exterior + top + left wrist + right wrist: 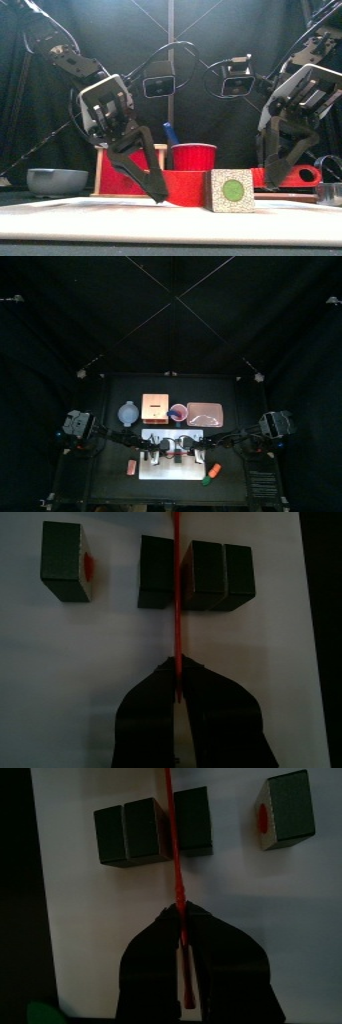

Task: Place sushi on board then cut the sushi with the knife then place the pieces on the plate
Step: Cut the sushi into 4 pieces

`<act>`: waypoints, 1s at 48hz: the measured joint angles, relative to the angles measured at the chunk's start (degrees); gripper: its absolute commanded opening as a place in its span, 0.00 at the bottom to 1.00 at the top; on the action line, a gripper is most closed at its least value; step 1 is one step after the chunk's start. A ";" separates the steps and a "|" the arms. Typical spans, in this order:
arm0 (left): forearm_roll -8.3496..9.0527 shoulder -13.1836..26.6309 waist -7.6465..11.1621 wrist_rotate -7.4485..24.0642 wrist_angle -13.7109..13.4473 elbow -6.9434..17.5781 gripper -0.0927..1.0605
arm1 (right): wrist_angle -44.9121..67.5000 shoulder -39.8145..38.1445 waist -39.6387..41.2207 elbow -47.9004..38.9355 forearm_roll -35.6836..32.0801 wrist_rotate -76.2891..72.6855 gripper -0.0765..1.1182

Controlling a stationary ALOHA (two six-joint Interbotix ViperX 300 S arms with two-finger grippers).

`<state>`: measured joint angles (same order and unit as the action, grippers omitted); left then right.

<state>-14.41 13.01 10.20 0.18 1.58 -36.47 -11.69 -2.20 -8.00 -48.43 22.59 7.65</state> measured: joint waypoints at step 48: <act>1.67 -6.50 1.05 -0.26 -2.90 0.62 0.45 | -2.29 -9.49 0.00 1.49 -0.97 -0.26 0.30</act>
<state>-12.74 6.50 11.25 -0.09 -1.32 -35.86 -13.97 -11.69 -8.00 -46.93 21.62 7.38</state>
